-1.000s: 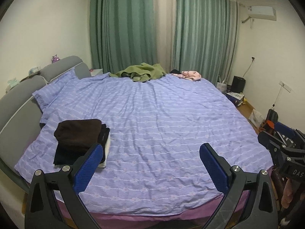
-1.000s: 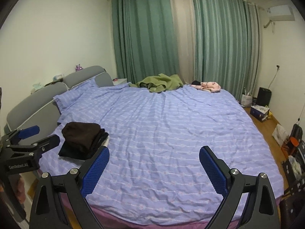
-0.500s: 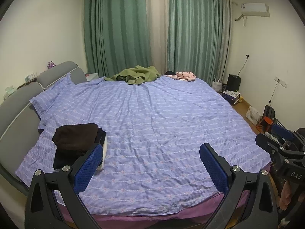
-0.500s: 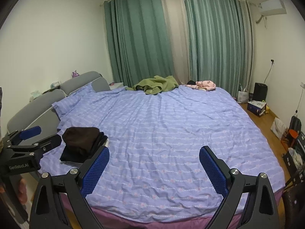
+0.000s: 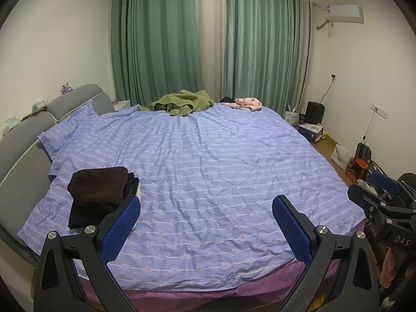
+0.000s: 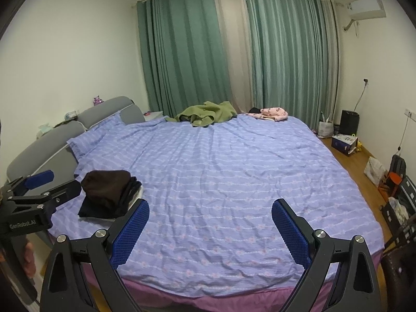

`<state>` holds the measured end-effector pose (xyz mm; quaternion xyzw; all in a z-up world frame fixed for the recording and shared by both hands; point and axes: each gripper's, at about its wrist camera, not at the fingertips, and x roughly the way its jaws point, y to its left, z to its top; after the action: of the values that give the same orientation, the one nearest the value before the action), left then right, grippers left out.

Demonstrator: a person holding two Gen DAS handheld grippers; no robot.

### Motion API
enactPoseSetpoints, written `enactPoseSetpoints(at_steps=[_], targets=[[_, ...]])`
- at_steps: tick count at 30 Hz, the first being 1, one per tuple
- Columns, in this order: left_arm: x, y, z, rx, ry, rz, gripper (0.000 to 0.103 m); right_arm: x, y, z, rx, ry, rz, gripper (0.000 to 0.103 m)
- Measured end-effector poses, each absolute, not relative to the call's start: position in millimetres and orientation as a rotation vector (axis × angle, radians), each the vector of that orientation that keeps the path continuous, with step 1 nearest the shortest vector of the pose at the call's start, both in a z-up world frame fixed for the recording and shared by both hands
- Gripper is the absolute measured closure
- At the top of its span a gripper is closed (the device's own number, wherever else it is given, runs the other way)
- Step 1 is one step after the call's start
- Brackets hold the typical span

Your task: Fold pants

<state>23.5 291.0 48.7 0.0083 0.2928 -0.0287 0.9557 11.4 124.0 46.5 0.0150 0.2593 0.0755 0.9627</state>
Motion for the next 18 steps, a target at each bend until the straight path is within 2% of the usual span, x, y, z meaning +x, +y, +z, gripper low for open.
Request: enactPoseSetpoints(at_steps=[18], targets=[[13.7,286.2,48.6,0.018,0.595,-0.070,0.000,5.6,122.6,48.3,0.027,0.520,0.154,0.007]])
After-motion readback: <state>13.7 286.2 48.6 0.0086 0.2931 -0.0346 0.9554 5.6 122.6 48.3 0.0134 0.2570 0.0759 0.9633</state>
